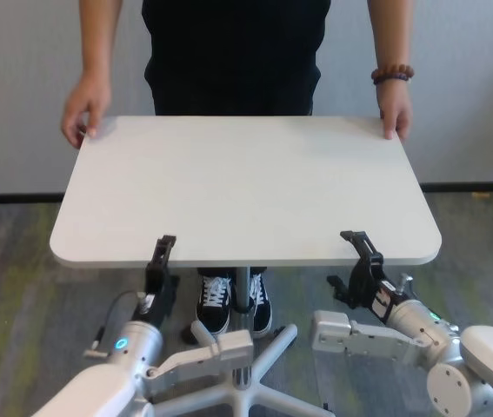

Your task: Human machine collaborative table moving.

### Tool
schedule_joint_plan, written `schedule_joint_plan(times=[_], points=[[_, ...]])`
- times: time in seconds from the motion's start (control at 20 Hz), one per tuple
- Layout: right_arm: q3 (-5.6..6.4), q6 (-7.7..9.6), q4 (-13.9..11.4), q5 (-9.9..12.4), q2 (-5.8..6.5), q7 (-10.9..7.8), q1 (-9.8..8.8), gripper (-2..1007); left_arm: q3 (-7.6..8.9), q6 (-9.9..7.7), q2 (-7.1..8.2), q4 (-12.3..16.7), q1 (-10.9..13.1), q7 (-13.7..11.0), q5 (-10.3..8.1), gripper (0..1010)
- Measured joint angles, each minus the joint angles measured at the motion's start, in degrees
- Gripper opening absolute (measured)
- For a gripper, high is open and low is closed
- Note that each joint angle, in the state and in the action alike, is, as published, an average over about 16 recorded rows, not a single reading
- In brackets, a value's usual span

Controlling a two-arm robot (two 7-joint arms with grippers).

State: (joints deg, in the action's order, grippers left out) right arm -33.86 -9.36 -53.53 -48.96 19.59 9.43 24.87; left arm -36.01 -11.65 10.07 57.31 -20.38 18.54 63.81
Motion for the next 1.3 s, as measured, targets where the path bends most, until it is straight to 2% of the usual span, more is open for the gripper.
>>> schedule_joint_plan(times=[0.3, 0.4, 0.55, 0.8, 1.1, 1.3], points=[[0.92, 1.85, -8.83, 0.87, 2.67, -2.94, -4.52, 1001, 1.78, -1.18, 3.62, 11.51, 6.23, -4.27, -1.22, 1000], [1.70, 2.09, -12.36, 1.95, 3.70, -3.90, -6.64, 1001, 2.63, -1.18, 4.66, 15.34, 8.44, -5.40, -2.06, 1000], [3.44, 1.80, -17.71, 4.86, 5.18, -5.60, -10.23, 1001, 4.23, -0.62, 5.91, 20.91, 11.87, -7.04, -4.13, 1000], [7.64, -0.48, -26.60, 13.61, 7.59, -9.38, -17.33, 1001, 7.53, 1.27, 7.45, 30.14, 18.36, -9.86, -9.50, 1000], [13.72, -4.45, -36.37, 27.71, 9.89, -14.24, -26.72, 1001, 11.74, 4.16, 8.46, 39.39, 26.25, -13.67, -17.77, 1000], [17.08, -6.29, -42.16, 36.44, 11.01, -17.28, -32.90, 1001, 14.08, 5.31, 9.01, 45.08, 31.66, -16.29, -22.58, 1000]])
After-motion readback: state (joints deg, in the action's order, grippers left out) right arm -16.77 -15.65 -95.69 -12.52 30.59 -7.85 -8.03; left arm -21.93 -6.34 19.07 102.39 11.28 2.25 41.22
